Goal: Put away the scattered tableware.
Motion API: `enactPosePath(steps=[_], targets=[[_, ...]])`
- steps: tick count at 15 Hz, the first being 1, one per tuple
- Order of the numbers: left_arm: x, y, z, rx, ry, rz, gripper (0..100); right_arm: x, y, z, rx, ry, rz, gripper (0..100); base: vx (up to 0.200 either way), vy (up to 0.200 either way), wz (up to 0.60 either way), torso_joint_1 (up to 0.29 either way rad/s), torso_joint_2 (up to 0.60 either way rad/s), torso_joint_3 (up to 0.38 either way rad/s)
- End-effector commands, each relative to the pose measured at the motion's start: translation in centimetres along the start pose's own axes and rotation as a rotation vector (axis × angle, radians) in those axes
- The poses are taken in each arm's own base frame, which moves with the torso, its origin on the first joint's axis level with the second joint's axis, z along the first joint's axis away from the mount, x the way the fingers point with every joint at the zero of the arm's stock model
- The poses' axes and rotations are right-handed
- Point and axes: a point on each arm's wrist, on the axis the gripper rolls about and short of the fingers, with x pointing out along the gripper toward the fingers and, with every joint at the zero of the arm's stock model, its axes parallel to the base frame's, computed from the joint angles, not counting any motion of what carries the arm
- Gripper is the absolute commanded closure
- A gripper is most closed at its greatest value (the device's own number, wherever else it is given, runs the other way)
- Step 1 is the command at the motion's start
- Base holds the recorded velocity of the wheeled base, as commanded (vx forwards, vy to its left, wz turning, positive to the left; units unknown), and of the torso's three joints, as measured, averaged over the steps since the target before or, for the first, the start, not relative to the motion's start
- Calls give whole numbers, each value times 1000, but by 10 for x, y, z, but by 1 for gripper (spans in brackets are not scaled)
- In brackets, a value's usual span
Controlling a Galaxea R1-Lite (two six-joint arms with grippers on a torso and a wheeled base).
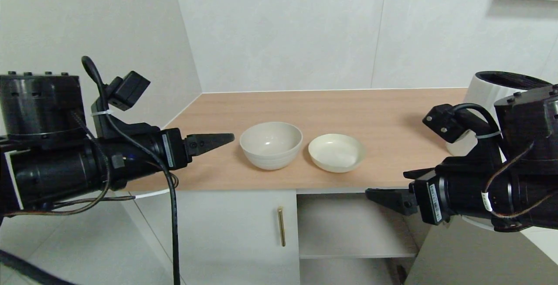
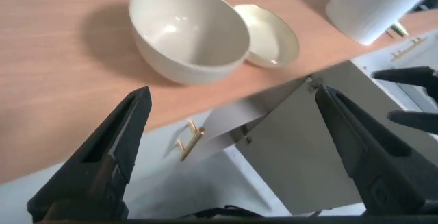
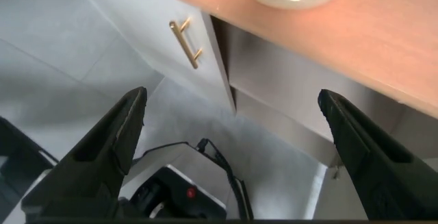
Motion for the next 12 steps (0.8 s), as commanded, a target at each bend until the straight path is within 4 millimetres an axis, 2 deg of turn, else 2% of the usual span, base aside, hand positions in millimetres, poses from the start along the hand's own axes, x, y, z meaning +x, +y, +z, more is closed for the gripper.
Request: enactPosePath(steps=[1,4,7,10,12], targets=[[15,9,0,-59,26,23,0,5,0,-1,1,14,-4,0,0,0,0,227,-496,-266],[23,12,-1,-135,40,30,0,11,-4,-1,6,20,-20,0,0,0,0,167,-382,-209],[34,18,-7,-148,61,77,0,23,-7,1,16,0,-37,0,0,0,0,32,-65,-41],[55,21,-14,-198,68,174,0,46,-14,22,175,13,-106,0,0,0,0,0,0,0],[57,21,-16,-204,74,179,0,49,-16,25,210,27,-117,0,0,0,0,0,0,0]])
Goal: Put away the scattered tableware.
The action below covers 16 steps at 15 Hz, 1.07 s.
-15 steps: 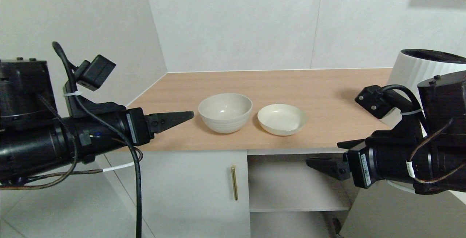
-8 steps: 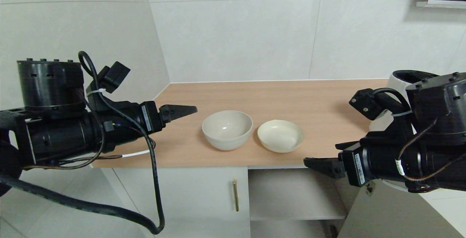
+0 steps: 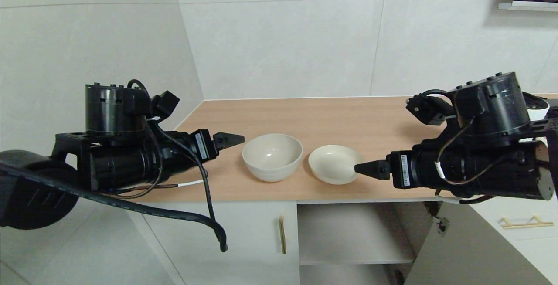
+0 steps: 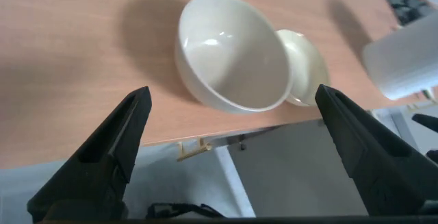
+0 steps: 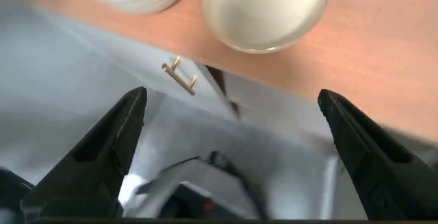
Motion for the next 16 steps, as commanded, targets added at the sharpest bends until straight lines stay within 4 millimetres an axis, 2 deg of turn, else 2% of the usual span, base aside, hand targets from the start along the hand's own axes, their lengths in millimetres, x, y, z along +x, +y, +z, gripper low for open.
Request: enactPosePath(steps=[1,4,7,11,16], targets=[[23,2,-12,-48,70,26,0,35,-6,11,126,79,-90,0,0,0,0,0,0,0],[44,3,-21,-119,117,38,0,53,-14,11,145,79,-168,0,0,0,0,0,0,0],[55,6,-28,-123,145,52,0,56,-15,11,149,80,-173,0,0,0,0,0,0,0],[59,5,-26,-158,139,49,0,55,-15,11,150,80,-173,0,0,0,0,0,0,0],[71,8,-33,-154,145,66,0,55,-18,11,154,81,-180,0,0,0,0,0,0,0]])
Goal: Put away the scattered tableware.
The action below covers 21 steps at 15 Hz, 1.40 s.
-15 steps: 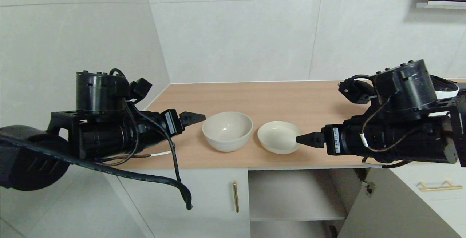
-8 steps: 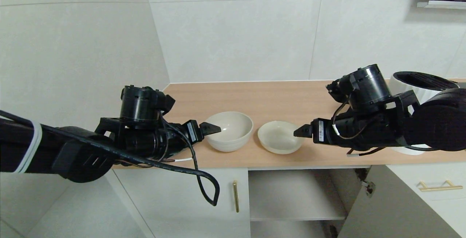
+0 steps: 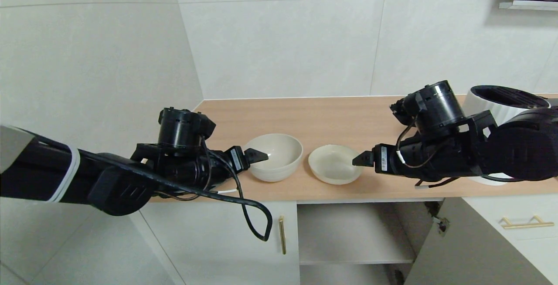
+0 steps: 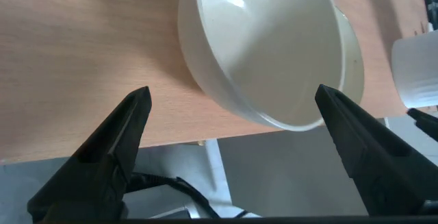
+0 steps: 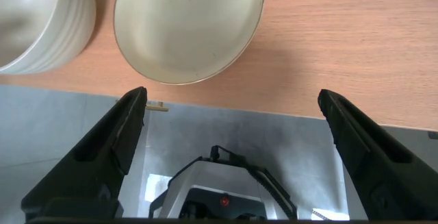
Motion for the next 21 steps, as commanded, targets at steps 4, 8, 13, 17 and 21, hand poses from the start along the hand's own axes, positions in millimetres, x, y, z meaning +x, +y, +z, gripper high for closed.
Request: enactPosePath(steps=[4,8,13,17,21], targets=[[14,4,-5,2,-15,36,100,0,0,0,0,1,0,0,0,0,0,0,0,0],[12,2,-4,3,-25,28,100,0,0,-1,-1,4,-1,0,0,0,0,0,0,0],[-3,-5,0,10,-44,-1,100,4,2,3,-2,-13,-15,0,0,0,0,0,0,0],[-14,-10,0,17,-50,-27,100,32,3,3,-9,-48,-169,0,0,0,0,0,0,0],[-16,-10,1,18,-50,-32,100,50,6,3,-13,-82,-185,0,0,0,0,0,0,0]])
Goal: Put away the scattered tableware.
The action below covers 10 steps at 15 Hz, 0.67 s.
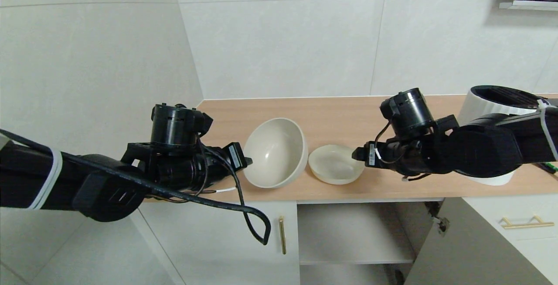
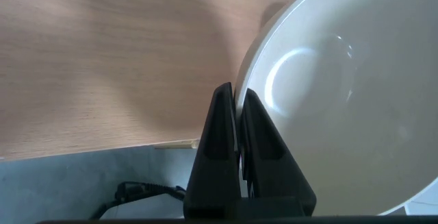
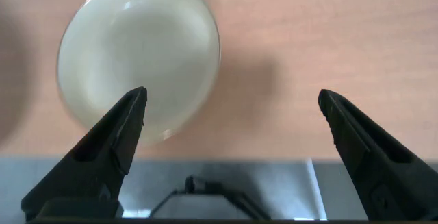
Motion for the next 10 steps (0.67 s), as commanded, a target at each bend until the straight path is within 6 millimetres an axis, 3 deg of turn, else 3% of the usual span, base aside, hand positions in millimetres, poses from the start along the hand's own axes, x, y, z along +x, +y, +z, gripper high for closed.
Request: enactPosePath(steps=[1,5,10], targets=[[-2,-1,1,0,-6,-4,100,15,5,-3,-8,8,-4,0,0,0,0,0,0,0],[-3,-2,2,1,-10,-7,100,41,11,-12,-23,42,-22,0,0,0,0,0,0,0],[-2,-2,1,2,-6,-7,100,47,11,-15,-27,52,-30,0,0,0,0,0,0,0]])
